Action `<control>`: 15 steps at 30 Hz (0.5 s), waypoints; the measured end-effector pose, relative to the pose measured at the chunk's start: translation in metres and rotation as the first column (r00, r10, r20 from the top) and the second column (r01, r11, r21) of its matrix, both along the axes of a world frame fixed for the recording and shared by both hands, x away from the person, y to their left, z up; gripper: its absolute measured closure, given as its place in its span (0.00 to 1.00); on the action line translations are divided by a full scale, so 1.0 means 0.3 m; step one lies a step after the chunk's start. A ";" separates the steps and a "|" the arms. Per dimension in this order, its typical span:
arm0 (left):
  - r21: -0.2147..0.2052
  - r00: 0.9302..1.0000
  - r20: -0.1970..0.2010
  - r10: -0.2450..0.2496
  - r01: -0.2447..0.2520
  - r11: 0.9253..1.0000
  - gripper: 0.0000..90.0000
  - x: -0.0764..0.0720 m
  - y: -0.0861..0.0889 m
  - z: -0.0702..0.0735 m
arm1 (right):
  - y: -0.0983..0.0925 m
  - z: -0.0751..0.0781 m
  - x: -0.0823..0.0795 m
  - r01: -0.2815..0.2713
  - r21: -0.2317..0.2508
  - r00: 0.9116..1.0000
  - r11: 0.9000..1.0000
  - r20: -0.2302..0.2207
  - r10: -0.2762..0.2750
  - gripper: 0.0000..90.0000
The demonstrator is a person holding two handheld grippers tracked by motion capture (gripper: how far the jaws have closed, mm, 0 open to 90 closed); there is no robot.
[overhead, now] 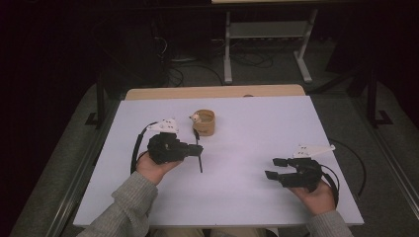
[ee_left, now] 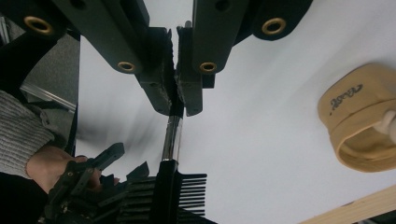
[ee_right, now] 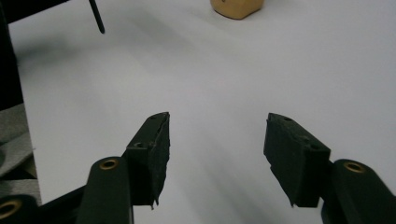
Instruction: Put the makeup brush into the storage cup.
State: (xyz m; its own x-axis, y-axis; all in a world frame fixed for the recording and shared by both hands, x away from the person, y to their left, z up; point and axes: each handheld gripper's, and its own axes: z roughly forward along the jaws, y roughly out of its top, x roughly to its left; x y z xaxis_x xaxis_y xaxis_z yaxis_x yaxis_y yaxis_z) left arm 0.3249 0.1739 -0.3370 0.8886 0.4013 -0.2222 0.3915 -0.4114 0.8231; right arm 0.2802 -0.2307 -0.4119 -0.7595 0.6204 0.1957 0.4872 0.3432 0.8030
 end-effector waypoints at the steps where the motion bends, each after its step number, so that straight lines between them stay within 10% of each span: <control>1: 0.006 1.000 -0.002 0.000 0.000 1.000 0.95 0.004 0.004 0.003 | -0.006 0.000 -0.001 0.001 -0.002 1.000 1.000 0.004 -0.001 0.42; 15: 0.035 1.000 0.014 0.001 -0.001 0.999 0.95 0.067 -0.010 0.045 | -0.028 -0.008 -0.012 0.007 0.004 1.000 1.000 0.027 -0.007 0.31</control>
